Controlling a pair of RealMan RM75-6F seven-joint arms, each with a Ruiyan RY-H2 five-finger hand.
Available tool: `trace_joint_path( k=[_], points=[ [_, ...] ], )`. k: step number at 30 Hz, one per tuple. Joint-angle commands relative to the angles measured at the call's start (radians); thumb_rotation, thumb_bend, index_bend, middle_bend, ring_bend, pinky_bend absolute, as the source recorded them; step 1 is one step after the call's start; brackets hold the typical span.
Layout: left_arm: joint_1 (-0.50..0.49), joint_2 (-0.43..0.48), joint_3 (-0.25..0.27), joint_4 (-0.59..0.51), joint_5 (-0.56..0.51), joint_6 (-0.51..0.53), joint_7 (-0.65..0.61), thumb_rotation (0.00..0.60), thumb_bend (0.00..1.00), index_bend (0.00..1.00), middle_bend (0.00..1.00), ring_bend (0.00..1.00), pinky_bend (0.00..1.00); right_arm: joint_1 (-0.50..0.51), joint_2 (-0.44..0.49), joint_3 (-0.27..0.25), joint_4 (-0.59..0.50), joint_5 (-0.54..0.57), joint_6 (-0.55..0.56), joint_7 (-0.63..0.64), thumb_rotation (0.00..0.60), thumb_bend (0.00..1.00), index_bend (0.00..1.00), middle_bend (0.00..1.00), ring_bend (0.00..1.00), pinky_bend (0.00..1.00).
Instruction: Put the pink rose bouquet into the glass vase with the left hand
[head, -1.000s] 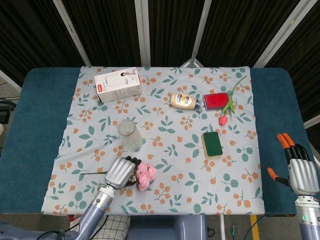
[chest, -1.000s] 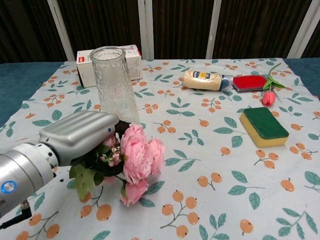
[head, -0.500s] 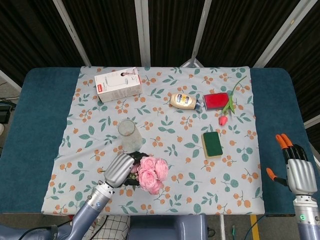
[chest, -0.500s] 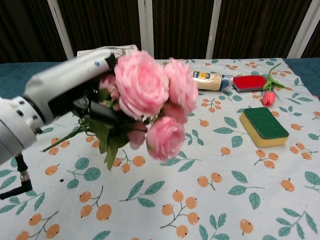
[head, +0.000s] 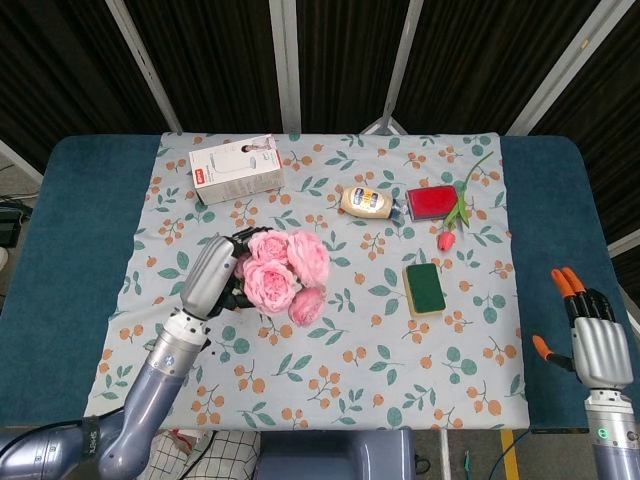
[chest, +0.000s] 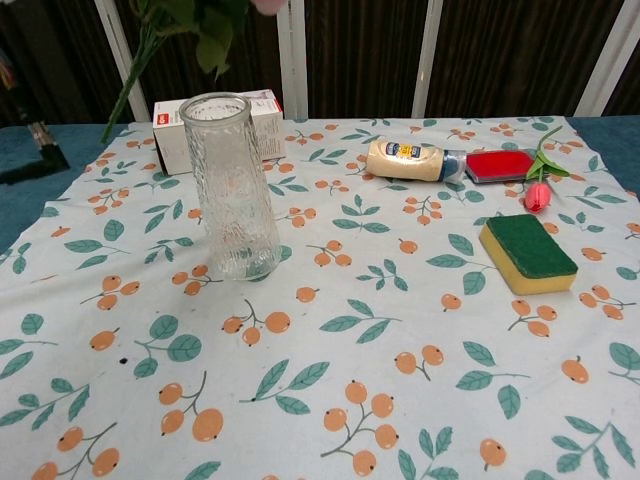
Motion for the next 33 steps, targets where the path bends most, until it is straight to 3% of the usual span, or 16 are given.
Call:
trace_joint_path(
  k=[1, 7, 14, 21, 33],
  points=[
    [-0.06, 0.04, -0.098, 0.032, -0.077, -0.07, -0.133, 0.6, 0.51, 0.42, 0.43, 0.41, 0.58, 0.002, -0.006, -0.001, 0.007, 0.004, -0.007, -0.011, 0.6, 0.28, 0.1, 0.08, 0.14, 0.11],
    [-0.104, 0.048, -0.147, 0.052, -0.138, -0.101, -0.199, 0.6, 0.49, 0.42, 0.43, 0.41, 0.58, 0.004, -0.013, 0.001, 0.014, 0.011, -0.012, -0.015, 0.6, 0.28, 0.1, 0.08, 0.14, 0.11],
    [-0.178, 0.039, -0.186, 0.123, -0.217, -0.114, -0.163, 0.6, 0.48, 0.42, 0.43, 0.4, 0.58, 0.006, -0.019, -0.001, 0.022, 0.017, -0.021, -0.02, 0.6, 0.28, 0.1, 0.08, 0.14, 0.11],
    [-0.221, 0.026, -0.178, 0.185, -0.24, -0.136, -0.173, 0.6, 0.48, 0.42, 0.43, 0.4, 0.58, 0.006, -0.019, 0.0, 0.025, 0.023, -0.027, -0.014, 0.6, 0.28, 0.1, 0.08, 0.14, 0.11],
    [-0.279, -0.051, -0.173, 0.271, -0.242, -0.172, -0.326, 0.6, 0.48, 0.42, 0.44, 0.4, 0.58, 0.005, -0.019, 0.002, 0.029, 0.027, -0.027, -0.009, 0.6, 0.28, 0.1, 0.08, 0.14, 0.11]
  ],
)
